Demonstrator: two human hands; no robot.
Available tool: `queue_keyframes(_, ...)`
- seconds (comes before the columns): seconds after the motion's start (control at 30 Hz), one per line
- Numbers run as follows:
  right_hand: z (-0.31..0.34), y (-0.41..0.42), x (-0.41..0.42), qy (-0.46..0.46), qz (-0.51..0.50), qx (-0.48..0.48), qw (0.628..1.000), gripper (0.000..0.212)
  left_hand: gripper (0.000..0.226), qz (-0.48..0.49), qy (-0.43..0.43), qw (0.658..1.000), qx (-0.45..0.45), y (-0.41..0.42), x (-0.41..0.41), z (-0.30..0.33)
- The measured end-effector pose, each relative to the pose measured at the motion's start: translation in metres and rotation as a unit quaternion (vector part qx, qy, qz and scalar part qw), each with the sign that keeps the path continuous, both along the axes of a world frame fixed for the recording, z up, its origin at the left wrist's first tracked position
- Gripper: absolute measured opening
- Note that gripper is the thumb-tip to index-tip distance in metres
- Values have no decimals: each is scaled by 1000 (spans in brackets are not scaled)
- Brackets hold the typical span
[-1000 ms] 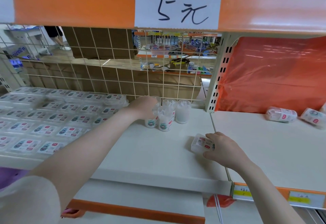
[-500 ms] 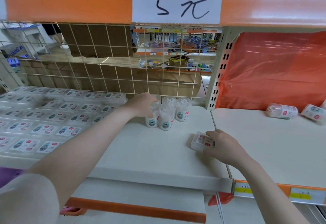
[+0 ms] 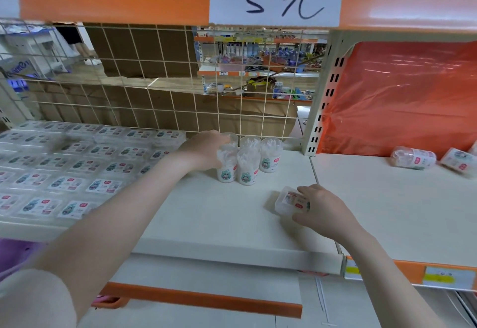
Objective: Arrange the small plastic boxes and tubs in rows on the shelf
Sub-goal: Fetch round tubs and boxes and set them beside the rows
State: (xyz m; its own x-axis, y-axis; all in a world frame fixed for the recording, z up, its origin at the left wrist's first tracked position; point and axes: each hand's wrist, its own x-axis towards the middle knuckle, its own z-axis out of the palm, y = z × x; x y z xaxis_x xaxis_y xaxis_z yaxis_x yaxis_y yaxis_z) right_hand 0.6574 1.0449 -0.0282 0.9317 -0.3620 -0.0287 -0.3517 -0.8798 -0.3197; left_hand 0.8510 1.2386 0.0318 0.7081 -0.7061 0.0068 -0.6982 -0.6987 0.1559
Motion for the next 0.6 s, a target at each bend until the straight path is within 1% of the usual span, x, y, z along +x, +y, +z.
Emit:
queue_keyframes(0.03, 0, 2, -1, -4, -1, 1, 1000, 44, 35, 1, -1, 1000, -8, 5, -2, 0)
queue_keyframes(0.07, 0, 4, -2, -8, -2, 1, 1000, 44, 31, 5, 0, 1000, -16, 11, -4, -1)
queue_keyframes(0.13, -1, 9, -2, -15, -2, -2, 1000, 46, 31, 19, -3, 999, -26, 25, -9, -6)
queue_keyframes(0.17, -1, 12, -2, -16, 0, -4, 1000, 46, 33, 27, -13, 999, -30, 34, -12, -11)
queue_keyframes(0.23, -1, 18, -1, -18, 10, -4, 1000, 47, 51, 45, -42, 998, -28, 50, -18, -23)
queue_keyframes(0.3, -2, 24, 2, -23, 24, -1, 999, 48, 61, 59, -55, 996, -32, 66, -26, -32)
queue_keyframes(0.4, -2, 35, 8, -32, 54, 9, 998, 49, 61, 92, -53, 993, -42, 86, -38, -40)
queue_keyframes(0.6, -2, 64, 23, -45, 113, 28, 992, 51, 61, 157, -56, 986, -24, 123, -55, -46)
